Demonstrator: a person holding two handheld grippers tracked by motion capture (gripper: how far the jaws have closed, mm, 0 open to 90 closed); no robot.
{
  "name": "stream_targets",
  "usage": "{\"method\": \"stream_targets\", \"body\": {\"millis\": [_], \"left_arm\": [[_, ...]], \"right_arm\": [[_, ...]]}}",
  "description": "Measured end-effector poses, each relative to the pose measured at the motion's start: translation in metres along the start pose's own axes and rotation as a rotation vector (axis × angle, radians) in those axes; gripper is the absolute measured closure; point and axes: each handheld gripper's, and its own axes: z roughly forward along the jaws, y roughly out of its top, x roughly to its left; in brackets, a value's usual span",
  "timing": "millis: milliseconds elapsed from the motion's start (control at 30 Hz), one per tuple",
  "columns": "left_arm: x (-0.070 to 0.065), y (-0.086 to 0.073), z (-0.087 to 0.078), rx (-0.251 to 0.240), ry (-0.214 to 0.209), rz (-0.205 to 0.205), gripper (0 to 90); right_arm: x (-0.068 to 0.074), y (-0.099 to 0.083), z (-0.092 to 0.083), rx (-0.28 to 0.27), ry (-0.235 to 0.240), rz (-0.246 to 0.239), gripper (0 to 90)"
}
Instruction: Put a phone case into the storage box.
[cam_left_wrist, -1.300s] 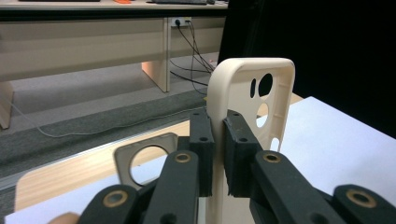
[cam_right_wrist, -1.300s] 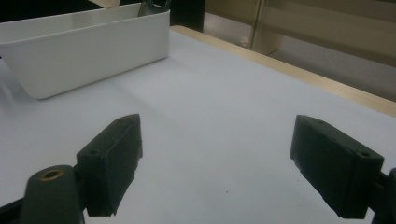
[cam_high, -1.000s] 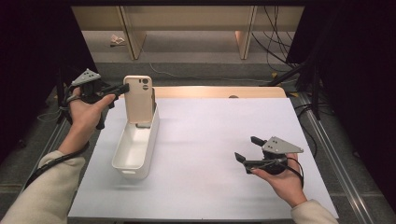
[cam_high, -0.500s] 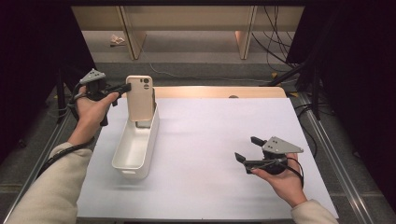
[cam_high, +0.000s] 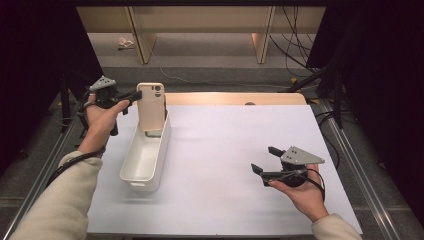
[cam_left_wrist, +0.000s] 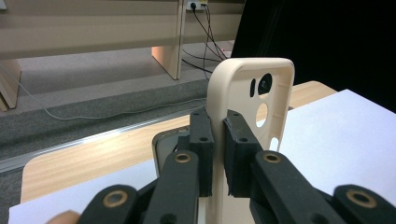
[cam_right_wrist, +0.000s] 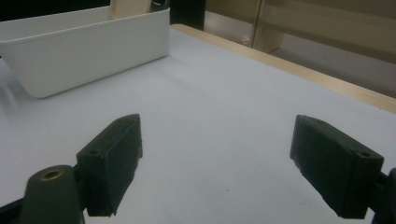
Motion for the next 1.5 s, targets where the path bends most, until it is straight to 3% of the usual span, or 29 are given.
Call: {"method": "stream_targets", "body": {"millis": [533,1067,1500], "left_arm": [[0.008,-0.008,0.011,0.017,0.016,-0.031,82.8],[0.016,-0.031,0.024,0.059,0.027,-0.072,82.6],[0.02,-0.04,0.029,0.077,0.032,-0.085,81.9]], "right_arm": [[0.0,0.0,0.0,0.005,0.002,0.002,18.0],[0.0,-0.001,0.001,0.004,0.005,0.003,18.2],[-0.001,-0.001,0.001,0.006,0.009,0.002,18.2]]}}
